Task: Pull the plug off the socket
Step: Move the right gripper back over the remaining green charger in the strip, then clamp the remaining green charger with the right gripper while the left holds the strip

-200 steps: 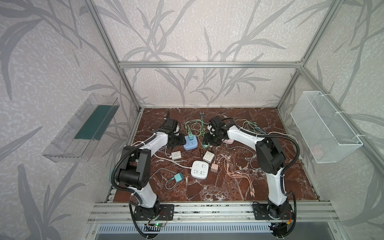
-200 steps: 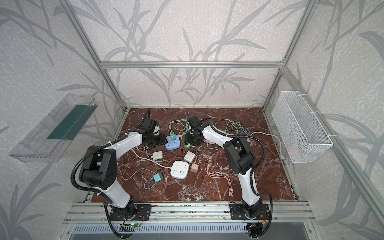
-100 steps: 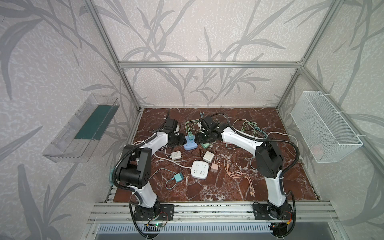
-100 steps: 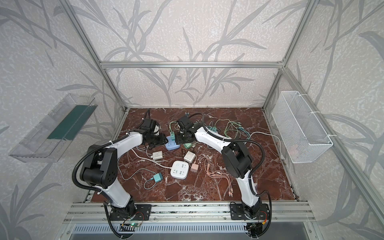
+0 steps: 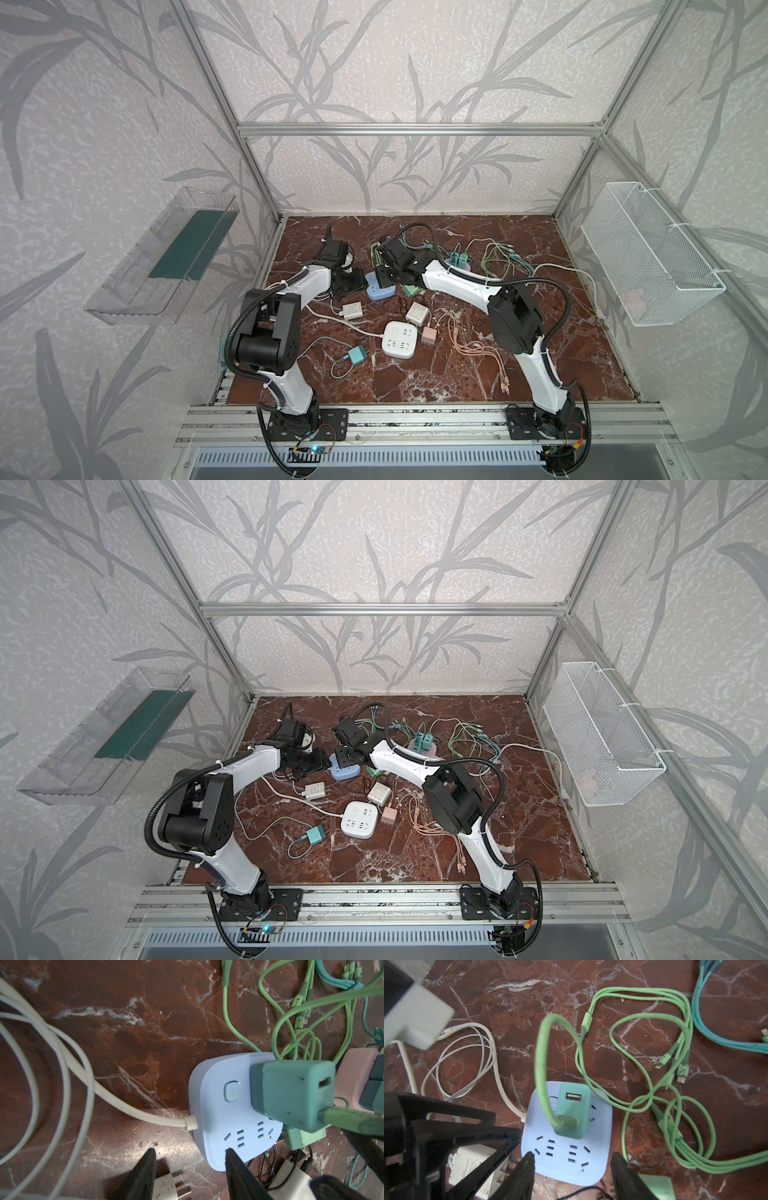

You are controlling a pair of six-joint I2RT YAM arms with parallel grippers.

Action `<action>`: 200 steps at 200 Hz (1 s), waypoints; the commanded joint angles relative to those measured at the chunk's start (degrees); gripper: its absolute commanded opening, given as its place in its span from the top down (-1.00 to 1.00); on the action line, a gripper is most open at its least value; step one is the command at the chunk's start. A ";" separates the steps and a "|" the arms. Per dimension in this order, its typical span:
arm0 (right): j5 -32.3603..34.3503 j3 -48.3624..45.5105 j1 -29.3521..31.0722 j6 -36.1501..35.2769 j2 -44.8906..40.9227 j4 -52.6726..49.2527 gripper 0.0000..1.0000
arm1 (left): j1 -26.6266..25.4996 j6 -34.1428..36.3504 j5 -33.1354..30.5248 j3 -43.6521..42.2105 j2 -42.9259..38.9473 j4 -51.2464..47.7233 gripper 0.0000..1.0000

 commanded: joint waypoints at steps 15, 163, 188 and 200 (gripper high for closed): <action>4.53 3.97 0.34 -0.85 3.50 -1.00 -0.15 | 0.62 0.59 1.17 -0.70 0.71 0.17 -0.10; 5.99 17.92 0.84 -1.60 13.34 -9.96 0.14 | 0.76 -1.38 4.55 2.64 5.05 2.15 -0.10; 5.83 17.87 0.83 -1.78 13.55 -10.14 0.16 | 0.76 -2.25 5.17 2.71 5.45 2.93 -0.10; 5.57 17.95 0.76 -1.91 13.67 -10.14 0.17 | 0.71 -2.55 5.38 2.73 5.62 3.08 -0.10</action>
